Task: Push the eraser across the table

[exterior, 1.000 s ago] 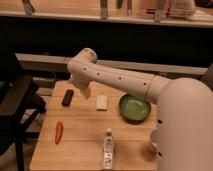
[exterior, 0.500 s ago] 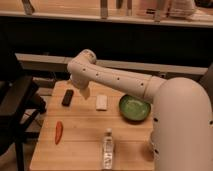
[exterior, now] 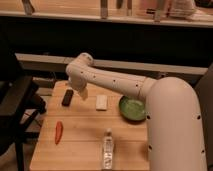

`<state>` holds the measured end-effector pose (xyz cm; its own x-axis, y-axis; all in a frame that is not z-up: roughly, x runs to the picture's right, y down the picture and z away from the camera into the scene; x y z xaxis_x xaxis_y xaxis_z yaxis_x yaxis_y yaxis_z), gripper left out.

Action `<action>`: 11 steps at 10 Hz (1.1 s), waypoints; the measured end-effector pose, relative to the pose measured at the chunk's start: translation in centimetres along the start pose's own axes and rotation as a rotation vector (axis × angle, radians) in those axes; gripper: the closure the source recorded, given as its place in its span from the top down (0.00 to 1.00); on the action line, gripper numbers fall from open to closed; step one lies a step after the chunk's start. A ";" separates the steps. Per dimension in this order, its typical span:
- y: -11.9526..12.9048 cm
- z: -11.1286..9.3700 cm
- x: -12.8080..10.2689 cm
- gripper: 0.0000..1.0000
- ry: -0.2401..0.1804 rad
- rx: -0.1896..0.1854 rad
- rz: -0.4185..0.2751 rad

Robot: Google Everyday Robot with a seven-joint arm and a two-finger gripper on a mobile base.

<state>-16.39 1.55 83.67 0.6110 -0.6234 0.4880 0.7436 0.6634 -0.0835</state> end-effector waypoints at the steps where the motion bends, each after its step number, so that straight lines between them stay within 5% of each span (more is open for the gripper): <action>1: -0.1 0.3 -0.1 0.80 -0.003 0.001 -0.003; 9: -0.6 3.2 -0.5 0.79 -0.029 0.009 -0.043; 11: -0.7 4.2 -0.8 0.65 -0.045 0.010 -0.057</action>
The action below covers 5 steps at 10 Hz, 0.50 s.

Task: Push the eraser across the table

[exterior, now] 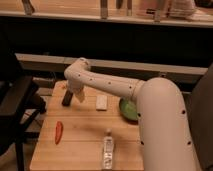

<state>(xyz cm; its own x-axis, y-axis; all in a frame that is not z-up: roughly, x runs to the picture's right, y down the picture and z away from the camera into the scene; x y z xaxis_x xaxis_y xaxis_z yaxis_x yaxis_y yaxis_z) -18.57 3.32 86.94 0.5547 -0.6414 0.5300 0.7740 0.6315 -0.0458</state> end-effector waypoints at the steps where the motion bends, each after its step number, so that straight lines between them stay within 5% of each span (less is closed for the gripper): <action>1: -0.1 0.3 -0.1 0.59 -0.006 0.002 -0.004; 4: 0.1 1.1 -0.1 0.53 -0.023 0.000 -0.012; 5: 0.3 1.6 0.0 0.41 -0.034 -0.002 -0.009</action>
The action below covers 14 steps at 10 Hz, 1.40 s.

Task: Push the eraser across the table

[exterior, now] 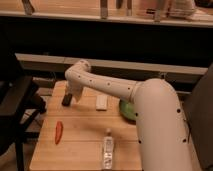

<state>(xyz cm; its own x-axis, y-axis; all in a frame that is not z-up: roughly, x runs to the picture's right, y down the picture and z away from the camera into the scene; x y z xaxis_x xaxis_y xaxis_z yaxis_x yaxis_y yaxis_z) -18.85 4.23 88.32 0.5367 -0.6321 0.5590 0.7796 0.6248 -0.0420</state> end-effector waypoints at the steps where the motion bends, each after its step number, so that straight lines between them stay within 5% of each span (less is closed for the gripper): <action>1: 0.1 0.4 0.1 0.35 -0.004 -0.001 0.002; 3: 0.3 1.7 0.1 0.12 -0.022 -0.001 -0.001; 5: 0.6 2.2 0.7 0.00 -0.028 -0.001 -0.005; 14: -2.6 5.4 -1.1 0.00 -0.057 0.015 -0.070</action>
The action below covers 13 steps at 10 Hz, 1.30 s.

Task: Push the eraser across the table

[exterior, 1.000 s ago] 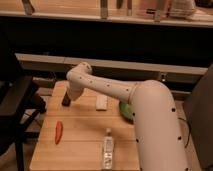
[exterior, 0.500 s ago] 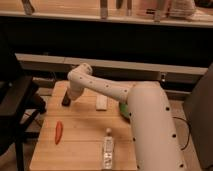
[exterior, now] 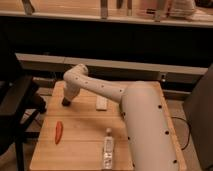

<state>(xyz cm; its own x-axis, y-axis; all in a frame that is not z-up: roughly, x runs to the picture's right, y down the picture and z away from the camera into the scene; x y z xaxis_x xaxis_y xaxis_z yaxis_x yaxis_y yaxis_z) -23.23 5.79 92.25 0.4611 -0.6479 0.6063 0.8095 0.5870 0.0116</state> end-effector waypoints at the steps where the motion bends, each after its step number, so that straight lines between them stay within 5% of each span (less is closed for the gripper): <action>1: -0.2 0.2 -0.3 0.00 -0.007 0.002 -0.007; 13: 0.6 1.3 -0.4 0.00 -0.052 0.008 -0.061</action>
<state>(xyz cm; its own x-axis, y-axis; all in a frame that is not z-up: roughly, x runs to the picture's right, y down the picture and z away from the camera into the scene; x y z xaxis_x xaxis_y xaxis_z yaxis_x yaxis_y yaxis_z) -23.44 7.04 93.06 0.3916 -0.6566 0.6447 0.8324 0.5514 0.0559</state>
